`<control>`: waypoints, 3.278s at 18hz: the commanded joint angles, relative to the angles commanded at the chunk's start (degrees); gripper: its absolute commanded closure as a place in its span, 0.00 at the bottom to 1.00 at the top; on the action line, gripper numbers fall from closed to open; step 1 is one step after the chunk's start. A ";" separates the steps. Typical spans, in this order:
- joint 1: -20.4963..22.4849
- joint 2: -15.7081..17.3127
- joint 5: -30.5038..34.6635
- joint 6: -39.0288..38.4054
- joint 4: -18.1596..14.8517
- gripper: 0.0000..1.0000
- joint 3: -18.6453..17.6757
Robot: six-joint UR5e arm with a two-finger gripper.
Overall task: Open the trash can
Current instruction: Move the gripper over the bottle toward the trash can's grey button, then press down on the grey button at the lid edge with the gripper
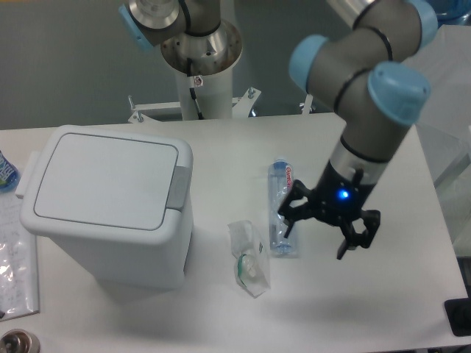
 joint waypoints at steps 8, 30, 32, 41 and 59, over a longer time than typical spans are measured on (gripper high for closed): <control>-2.47 5.36 -2.38 -9.41 1.75 0.00 -3.60; -5.54 12.14 -4.05 -11.00 3.69 0.00 -14.41; -5.54 12.14 -3.96 -10.82 3.78 0.00 -14.68; -5.54 11.96 -3.70 -10.73 4.13 0.00 -15.03; -5.28 11.26 -3.78 -10.82 5.45 0.00 -14.42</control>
